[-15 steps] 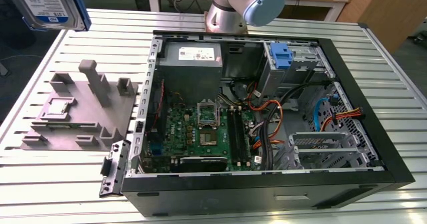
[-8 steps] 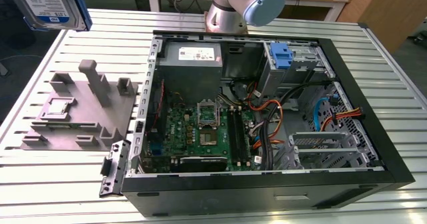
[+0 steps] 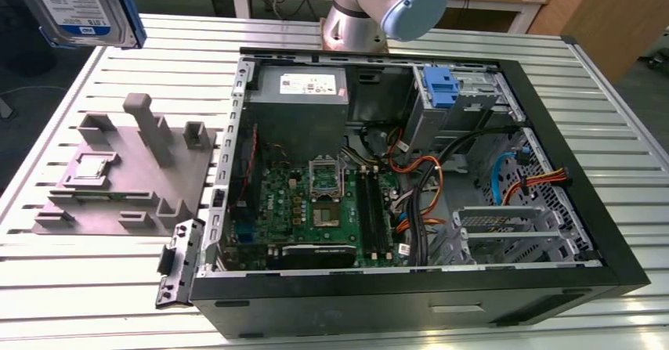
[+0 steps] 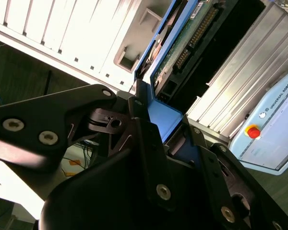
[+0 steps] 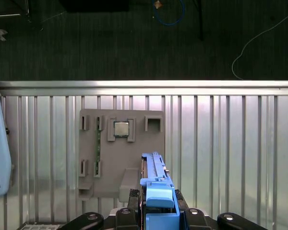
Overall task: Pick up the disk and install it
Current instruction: 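Pick up the disk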
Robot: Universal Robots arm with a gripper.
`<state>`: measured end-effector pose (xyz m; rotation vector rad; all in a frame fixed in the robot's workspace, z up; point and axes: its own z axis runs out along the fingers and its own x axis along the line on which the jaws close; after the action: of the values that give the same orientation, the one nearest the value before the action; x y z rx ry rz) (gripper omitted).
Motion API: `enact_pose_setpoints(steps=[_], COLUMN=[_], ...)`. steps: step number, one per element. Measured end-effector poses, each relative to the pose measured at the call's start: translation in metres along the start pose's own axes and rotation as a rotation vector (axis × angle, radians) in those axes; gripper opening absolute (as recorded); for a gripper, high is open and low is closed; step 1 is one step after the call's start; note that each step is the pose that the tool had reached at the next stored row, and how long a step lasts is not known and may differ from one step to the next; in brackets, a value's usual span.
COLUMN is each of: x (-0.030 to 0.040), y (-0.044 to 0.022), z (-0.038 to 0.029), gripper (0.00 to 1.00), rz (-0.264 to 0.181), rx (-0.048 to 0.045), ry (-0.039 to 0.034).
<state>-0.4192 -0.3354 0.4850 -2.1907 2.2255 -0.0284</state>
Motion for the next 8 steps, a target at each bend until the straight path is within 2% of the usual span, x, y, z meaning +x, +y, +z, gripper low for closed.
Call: enact_pose_setpoints(steps=[8], x=[0.0029], y=[-0.0028], z=[0.0001], gripper=[0.37], rz=[0.000], rx=[0.0000], ry=[0.0000])
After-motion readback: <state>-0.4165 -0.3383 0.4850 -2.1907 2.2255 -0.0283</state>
